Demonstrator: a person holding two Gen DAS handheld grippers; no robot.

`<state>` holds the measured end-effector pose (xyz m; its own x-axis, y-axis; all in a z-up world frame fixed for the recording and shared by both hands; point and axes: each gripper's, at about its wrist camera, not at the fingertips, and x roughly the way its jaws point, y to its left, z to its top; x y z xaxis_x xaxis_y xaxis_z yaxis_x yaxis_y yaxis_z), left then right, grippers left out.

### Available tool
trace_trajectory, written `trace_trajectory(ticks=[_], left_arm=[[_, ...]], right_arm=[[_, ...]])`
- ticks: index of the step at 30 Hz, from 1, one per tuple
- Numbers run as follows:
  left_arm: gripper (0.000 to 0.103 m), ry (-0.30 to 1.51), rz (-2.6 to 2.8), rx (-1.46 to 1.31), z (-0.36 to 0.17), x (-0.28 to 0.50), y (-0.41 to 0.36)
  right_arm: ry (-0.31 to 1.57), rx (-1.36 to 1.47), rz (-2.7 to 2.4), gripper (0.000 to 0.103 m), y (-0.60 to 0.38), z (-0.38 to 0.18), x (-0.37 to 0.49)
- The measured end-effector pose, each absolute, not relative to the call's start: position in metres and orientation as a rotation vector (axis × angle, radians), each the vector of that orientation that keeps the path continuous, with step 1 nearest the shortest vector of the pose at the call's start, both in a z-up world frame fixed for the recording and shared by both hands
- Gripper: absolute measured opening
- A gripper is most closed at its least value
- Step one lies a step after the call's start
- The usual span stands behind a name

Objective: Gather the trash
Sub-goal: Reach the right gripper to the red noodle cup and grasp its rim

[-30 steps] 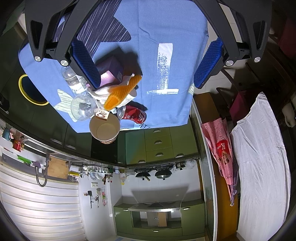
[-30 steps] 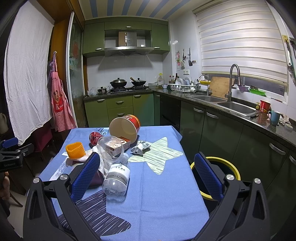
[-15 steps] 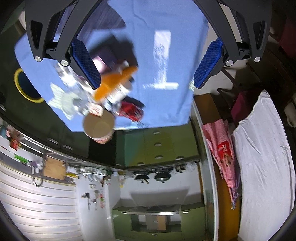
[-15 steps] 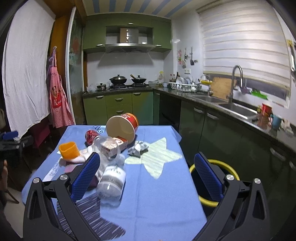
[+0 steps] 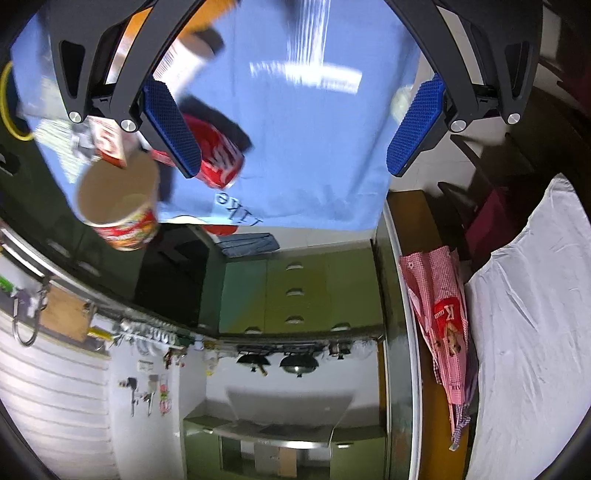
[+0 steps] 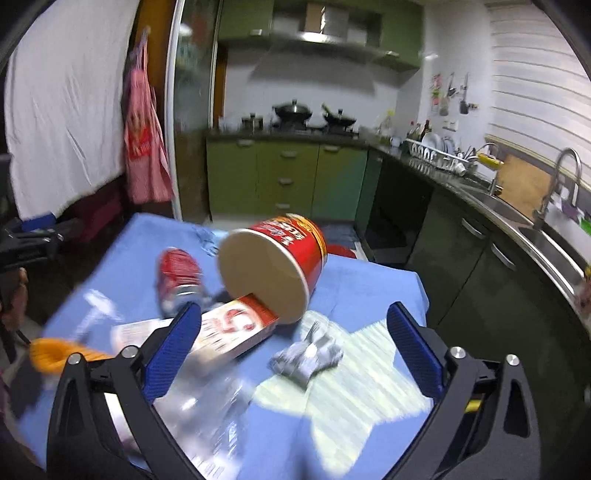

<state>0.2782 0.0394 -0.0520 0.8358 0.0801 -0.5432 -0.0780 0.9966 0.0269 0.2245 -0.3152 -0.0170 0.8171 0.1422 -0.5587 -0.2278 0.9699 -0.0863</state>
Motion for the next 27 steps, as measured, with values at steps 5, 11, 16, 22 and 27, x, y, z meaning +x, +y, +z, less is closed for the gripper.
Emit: trace_trajectory(ticks=[5,11,16,22,27], left_arm=[[0.099,0.581,0.093,0.001,-0.085,0.320,0.031],[0.099,0.608,0.124,-0.015,-0.113,0.329,0.031],[0.099,0.640,0.119,0.021,-0.130,0.333,0.024],[0.099,0.663,0.100,0.039,-0.140,0.334,0.018],[0.099,0.663,0.114,0.029,-0.139,0.331,0.024]], right_arm=[[0.680,-0.199,0.192,0.079,-0.311,-0.048,0.299],[0.715,-0.248,0.168,0.063,-0.304,-0.069,0.343],[0.735,-0.215,0.133,0.013,-0.305,-0.080,0.373],[0.708,-0.174,0.084,0.004,-0.309,-0.074,0.404],[0.655,-0.154,0.049,0.003,-0.309,-0.059,0.412]])
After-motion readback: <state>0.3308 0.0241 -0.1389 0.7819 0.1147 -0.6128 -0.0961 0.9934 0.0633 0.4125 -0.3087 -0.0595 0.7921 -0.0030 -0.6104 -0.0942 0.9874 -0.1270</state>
